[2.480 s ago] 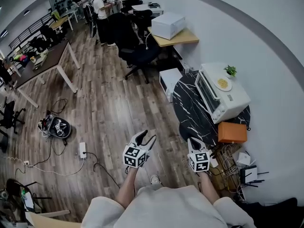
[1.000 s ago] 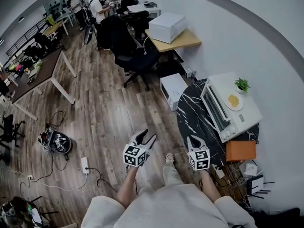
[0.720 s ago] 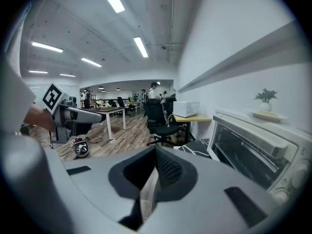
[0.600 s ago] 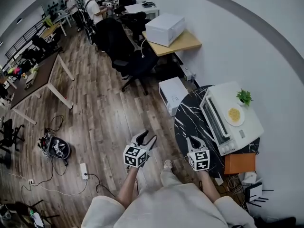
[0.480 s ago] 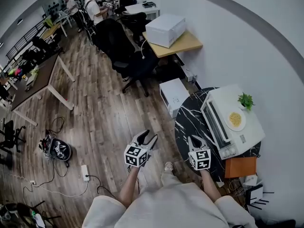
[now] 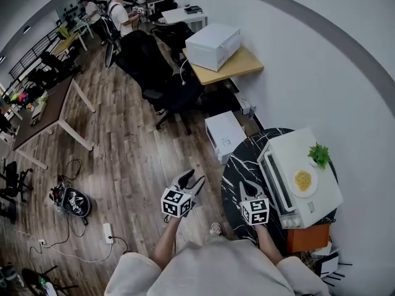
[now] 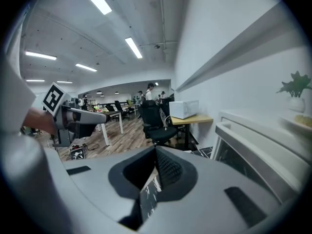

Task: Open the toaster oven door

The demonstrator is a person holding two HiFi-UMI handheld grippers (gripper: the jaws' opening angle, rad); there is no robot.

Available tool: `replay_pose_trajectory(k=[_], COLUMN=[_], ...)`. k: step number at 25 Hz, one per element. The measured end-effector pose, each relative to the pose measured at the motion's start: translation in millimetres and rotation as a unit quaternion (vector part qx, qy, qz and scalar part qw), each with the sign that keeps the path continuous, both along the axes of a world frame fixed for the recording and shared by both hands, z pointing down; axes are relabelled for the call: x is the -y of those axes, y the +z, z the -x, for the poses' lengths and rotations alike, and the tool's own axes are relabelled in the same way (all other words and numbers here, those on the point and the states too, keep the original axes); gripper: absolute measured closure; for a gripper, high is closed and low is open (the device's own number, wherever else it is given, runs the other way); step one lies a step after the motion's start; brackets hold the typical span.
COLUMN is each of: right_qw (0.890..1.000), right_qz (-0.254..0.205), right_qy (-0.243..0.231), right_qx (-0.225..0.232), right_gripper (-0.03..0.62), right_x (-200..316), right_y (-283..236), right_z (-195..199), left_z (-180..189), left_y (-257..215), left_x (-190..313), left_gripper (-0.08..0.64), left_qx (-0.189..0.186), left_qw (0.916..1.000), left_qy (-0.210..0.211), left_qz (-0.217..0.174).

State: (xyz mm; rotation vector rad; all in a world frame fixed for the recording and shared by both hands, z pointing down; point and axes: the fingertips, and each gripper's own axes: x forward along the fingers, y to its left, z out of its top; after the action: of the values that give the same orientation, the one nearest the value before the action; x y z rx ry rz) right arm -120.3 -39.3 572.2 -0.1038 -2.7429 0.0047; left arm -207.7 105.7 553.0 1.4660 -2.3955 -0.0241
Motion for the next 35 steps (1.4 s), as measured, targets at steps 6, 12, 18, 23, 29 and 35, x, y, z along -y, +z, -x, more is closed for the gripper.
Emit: replay_pose_trajectory(k=[6, 12, 18, 23, 29, 35], right_qw=[1.0, 0.999, 0.998, 0.993, 0.985, 0.973], right_qz=[0.005, 0.009, 0.013, 0.017, 0.016, 0.013], right_qy=[0.015, 0.03, 0.064, 0.111, 0.169, 0.228], right_qx=[-0.003, -0.008, -0.014, -0.019, -0.026, -0.03], right_gripper=[0.578, 0.578, 0.578, 0.578, 0.578, 0.578], right_x=[29, 44, 59, 77, 90, 92], right_y=[1, 7, 12, 18, 22, 23], right_z=[14, 13, 5, -7, -18, -25], left_z=[16, 21, 19, 16, 11, 4], left_y=[0, 3, 9, 14, 17, 14], left_x=[39, 65, 94, 134, 182, 213], left_gripper=[0.35, 0.35, 0.35, 0.35, 0.35, 0.35], left_qx=[0.002, -0.003, -0.008, -0.011, -0.013, -0.012], left_qw=[0.9997, 0.9988, 0.9959, 0.9889, 0.9725, 0.95], left_qy=[0.023, 0.048, 0.089, 0.148, 0.232, 0.312], left_qz=[0.004, 0.009, 0.014, 0.014, 0.013, 0.014])
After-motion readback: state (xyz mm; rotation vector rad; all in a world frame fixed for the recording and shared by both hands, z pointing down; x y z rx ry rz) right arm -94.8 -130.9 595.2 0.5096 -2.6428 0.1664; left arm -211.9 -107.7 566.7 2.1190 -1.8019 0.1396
